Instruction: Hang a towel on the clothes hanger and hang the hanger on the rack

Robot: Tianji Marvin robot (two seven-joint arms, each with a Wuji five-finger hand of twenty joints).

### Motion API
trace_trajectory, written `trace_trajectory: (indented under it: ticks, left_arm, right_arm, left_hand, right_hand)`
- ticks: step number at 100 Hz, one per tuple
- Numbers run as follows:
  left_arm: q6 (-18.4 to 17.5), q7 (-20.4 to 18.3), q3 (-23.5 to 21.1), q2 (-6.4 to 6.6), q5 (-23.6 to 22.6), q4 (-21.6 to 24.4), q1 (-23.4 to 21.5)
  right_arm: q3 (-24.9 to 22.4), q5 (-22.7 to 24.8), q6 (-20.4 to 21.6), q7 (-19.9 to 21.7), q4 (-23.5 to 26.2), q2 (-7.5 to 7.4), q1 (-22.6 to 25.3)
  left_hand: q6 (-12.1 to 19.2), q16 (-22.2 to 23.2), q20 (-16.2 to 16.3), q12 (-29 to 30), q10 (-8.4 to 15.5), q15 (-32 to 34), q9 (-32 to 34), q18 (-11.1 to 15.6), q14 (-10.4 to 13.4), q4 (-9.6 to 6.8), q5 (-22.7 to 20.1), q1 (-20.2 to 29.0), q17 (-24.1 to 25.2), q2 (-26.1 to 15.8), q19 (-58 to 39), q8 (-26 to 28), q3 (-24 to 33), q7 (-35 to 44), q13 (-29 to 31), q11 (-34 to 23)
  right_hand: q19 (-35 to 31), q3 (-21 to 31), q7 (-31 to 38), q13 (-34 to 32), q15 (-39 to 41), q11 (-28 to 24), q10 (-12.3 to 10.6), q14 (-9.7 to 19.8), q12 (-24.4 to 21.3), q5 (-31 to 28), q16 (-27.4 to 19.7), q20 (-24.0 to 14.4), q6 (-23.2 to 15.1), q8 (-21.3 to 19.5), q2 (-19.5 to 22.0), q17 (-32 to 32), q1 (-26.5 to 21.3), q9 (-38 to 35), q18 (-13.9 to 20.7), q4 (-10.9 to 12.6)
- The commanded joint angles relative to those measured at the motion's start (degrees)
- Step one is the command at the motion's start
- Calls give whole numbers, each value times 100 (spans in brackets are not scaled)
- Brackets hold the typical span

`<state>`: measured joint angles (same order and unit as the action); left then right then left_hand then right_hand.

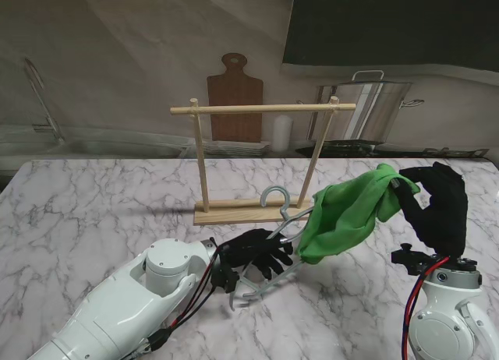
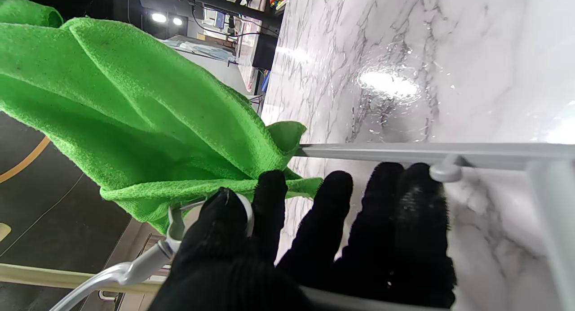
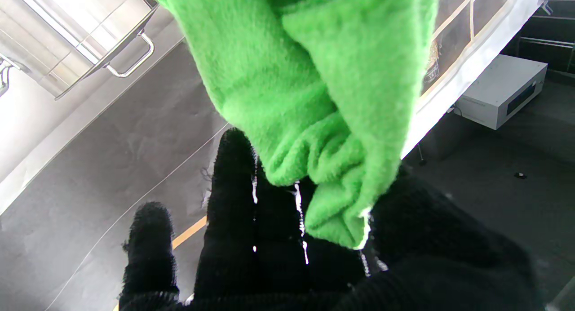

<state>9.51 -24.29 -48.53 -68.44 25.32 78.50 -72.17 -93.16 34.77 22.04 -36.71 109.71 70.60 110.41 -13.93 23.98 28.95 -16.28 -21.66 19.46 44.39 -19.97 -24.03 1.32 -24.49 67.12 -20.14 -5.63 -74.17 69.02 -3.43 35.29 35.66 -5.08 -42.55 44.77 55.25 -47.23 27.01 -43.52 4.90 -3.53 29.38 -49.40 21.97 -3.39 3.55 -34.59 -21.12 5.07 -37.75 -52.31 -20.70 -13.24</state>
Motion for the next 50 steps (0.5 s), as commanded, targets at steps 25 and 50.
trace_trajectory:
  ticks: [25,50]
  left_arm:
    - [-38,115,-97,-49,35,37,-46]
    - [-16,253,-156,-88,59,24,-36]
  right_arm:
    - [26,62,-141,6,151,-13,165]
    - [64,107,-273,13,221,-24,346]
  left_hand:
    - [275,-38,-65,-23,41,75,240,-18,-159,-5,-34,426,-79,-507,1710,36,143,19,183,-82]
    - [260,-33,-55,-31,52,84,255,-17,-159,-7,-36,431,-100,-505,1693,47,146,29,206,-87]
  right_hand:
    - [78,198,328,52,84,-159,46,103,3,-28,79,-75,-203,-2,311,-85,-398,92,80,24]
    - [55,215,312,54,94,-154,87,61,6,-50,80,-79,-149,-2,292,-86,-420,81,75,26]
